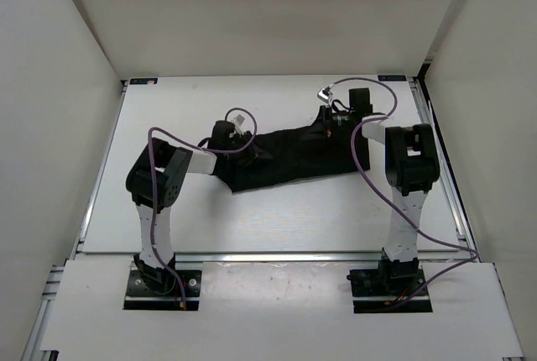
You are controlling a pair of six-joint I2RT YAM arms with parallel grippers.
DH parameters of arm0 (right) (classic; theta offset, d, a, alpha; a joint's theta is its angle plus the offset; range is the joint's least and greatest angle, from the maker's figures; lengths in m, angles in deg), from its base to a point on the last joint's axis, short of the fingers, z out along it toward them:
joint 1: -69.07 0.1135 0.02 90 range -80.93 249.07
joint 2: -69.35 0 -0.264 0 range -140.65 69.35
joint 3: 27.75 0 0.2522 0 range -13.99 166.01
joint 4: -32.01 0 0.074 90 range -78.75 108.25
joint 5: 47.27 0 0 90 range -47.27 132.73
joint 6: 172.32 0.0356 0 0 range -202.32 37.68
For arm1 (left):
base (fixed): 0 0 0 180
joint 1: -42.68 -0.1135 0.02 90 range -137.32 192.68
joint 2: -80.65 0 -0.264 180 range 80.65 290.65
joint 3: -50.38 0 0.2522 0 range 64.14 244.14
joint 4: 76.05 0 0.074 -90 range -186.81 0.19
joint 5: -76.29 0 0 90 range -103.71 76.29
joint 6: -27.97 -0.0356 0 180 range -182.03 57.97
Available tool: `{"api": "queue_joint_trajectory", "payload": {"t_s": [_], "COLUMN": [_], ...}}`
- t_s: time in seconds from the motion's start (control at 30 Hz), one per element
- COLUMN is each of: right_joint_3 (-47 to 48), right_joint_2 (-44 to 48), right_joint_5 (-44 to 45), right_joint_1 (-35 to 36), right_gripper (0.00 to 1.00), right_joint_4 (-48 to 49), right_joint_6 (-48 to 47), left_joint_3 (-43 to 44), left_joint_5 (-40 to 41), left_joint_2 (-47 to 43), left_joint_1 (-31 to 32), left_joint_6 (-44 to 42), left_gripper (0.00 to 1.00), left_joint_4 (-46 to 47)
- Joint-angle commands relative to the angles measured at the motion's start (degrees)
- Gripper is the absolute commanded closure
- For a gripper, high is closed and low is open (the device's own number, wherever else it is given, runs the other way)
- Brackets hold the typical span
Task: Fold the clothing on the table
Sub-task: Fold the skirt
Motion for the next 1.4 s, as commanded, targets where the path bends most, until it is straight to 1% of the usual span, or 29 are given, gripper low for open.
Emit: {"api": "queue_joint_trajectory", "payload": {"t_s": [0.0,0.13,0.2,0.23,0.27,0.3,0.37,0.43,0.47,0.5,0.53,0.6,0.67,0.7,0.73,0.8,0.87,0.9,0.97,1.0,1.03,1.1,1.17,1.2,1.23,1.27,1.3,1.33,1.37], "right_joint_3": [-0.85,1.96,1.00,0.30,-0.32,-0.15,0.02,0.90,1.25,2.39,2.57,1.35,-2.67,-3.65,-5.84,-6.65,-6.83,-7.44,-10.85,-12.79,-13.50,-16.65,-18.33,-18.52,-18.95,-18.87,-19.22,-19.40,-21.05], "right_joint_2": [0.16,-5.19,-7.40,-8.10,-8.11,-8.72,-8.72,-9.42,-9.69,-10.47,-11.00,-11.27,-10.49,-9.96,-9.34,-8.20,-6.27,-5.48,-2.76,-2.48,-1.61,-0.11,2.78,3.84,6.63,9.70,11.21,13.84,17.09], "right_joint_5": [-7.78,-8.32,-6.48,-5.51,-3.33,-0.43,4.40,11.25,13.46,17.74,21.35,21.05,19.47,18.94,18.50,19.54,23.22,23.58,23.07,20.02,18.33,12.63,11.37,11.98,12.16,12.77,14.52,14.36,15.32], "right_joint_1": [1.30,4.90,6.05,7.01,7.63,8.51,10.44,10.62,10.71,10.71,10.45,8.96,7.30,6.07,5.01,4.47,3.07,2.46,0.87,0.00,-0.88,-1.94,-2.91,-3.78,-3.96,-4.75,-4.84,-5.45,-6.50], "right_gripper": [1.00,1.00,1.00,1.00,1.00,1.00,1.00,1.00,1.00,1.00,1.00,1.00,1.00,1.00,1.00,1.00,1.00,1.00,1.00,0.99,0.96,0.90,0.86,0.80,0.67,0.46,0.34,0.11,0.01], "right_joint_4": [12.27,11.83,17.25,18.41,16.77,12.23,7.82,1.67,0.33,-4.29,-6.43,-5.06,-0.59,0.92,3.19,2.61,-3.42,-3.72,-1.20,2.83,4.52,14.50,19.10,19.30,19.13,16.86,12.49,10.97,9.13], "right_joint_6": [9.44,14.26,21.80,22.88,22.46,19.58,17.28,14.56,13.59,12.36,12.52,13.65,21.53,22.79,25.15,24.92,20.80,20.70,23.05,25.33,25.96,31.91,35.27,34.33,33.45,29.96,26.18,24.75,23.00], "left_joint_3": [1.63,2.07,2.33,2.86,3.12,3.39,4.00,3.65,3.04,2.95,2.69,1.29,-0.12,-0.47,-1.26,-1.62,-1.71,-1.80,-1.53,-1.45,-0.92,-0.39,0.49,1.53,2.85,3.64,6.09,9.25,13.02], "left_joint_5": [-1.99,-1.72,-2.51,-2.42,-2.68,-3.03,-2.86,-2.69,-2.25,-2.07,-1.81,-1.28,-0.06,0.56,0.74,1.88,2.76,3.28,3.90,4.17,3.65,4.61,5.48,6.10,6.28,6.28,6.37,5.93,5.93], "left_joint_2": [-2.09,-0.95,0.19,0.46,0.98,1.77,2.48,2.66,2.92,2.83,2.48,2.31,1.61,1.43,1.43,0.90,0.55,0.11,-0.42,-0.51,-0.42,-0.68,-1.91,-2.87,-4.01,-4.72,-5.86,-6.74,-7.01], "left_joint_1": [-0.52,-2.10,-2.72,-3.07,-3.42,-3.34,-3.78,-3.95,-3.95,-3.86,-3.86,-3.78,-4.04,-4.04,-4.13,-4.30,-4.65,-4.65,-5.36,-5.53,-5.79,-6.15,-6.15,-6.06,-5.71,-4.93,-4.57,-3.26,-1.60], "left_joint_6": [0.29,-0.94,-0.86,-0.68,-0.94,-0.69,0.10,0.90,1.60,1.78,2.21,2.48,2.05,2.04,1.87,0.99,0.11,-0.67,-1.65,-1.74,-1.82,-2.44,-3.23,-3.41,-4.45,-5.42,-6.65,-9.44,-12.78], "left_gripper": [0.64,0.63,0.64,0.64,0.64,0.65,0.65,0.65,0.65,0.66,0.67,0.71,0.78,0.81,0.85,0.86,0.89,0.89,0.90,0.90,0.91,0.91,0.92,0.91,0.92,0.93,0.93,0.93,0.94], "left_joint_4": [0.60,-1.52,-1.70,-1.70,-1.70,-1.44,-0.91,1.19,1.90,2.08,2.87,3.66,3.67,2.97,2.44,0.86,-0.90,-1.69,-2.84,-3.27,-3.80,-5.20,-6.43,-6.70,-7.40,-8.02,-9.24,-11.69,-13.20]}}
